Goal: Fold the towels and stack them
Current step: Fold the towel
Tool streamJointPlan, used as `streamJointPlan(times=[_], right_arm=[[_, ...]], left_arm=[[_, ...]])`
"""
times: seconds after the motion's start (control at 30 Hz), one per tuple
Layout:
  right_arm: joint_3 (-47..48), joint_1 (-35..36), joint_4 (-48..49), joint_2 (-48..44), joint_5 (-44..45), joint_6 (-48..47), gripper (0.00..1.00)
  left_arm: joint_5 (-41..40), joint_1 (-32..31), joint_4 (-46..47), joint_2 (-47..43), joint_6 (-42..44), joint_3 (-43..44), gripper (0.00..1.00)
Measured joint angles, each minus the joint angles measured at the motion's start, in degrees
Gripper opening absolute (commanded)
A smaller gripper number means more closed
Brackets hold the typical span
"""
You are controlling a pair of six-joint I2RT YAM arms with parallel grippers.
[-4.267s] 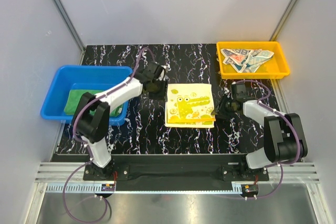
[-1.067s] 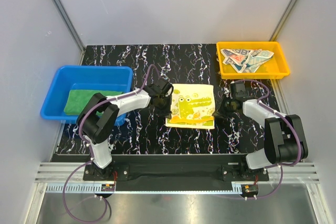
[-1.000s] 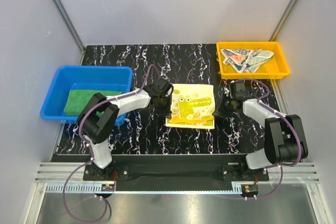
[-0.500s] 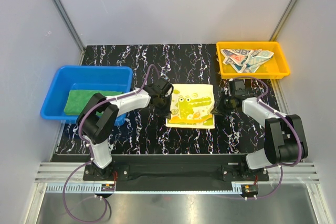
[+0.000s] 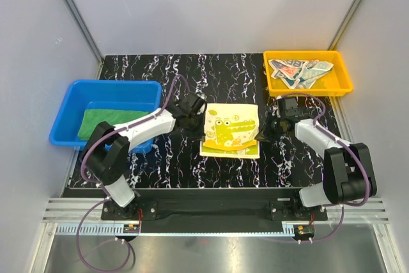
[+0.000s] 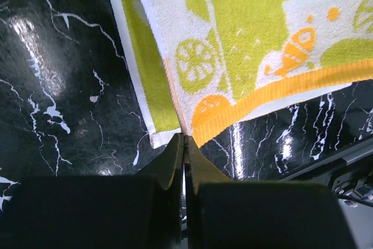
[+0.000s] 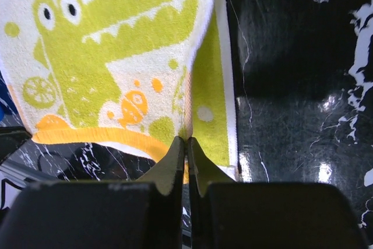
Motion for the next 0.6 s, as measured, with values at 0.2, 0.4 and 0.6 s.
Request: streamJointPlan(times=[0.2,0.4,0.6], right_arm=[[-2.91,0.96,0.13,1.01,-0.68,0.02,0.0],[-2.49,1.01,-0.15,1.53,-0.92,-0.02,0.0],[3.63,1.22,-4.98,1.4,-0.85,-0.83,0.0]], left_arm=[[0.07,0.0,0.94,-0.44,-0.13,-5.44,0.0],[0.04,0.0,0.96,-0.37,0.04,-5.64,0.0],[-0.26,0.0,-2.58,-0.5,0.26,-0.74,0.0]])
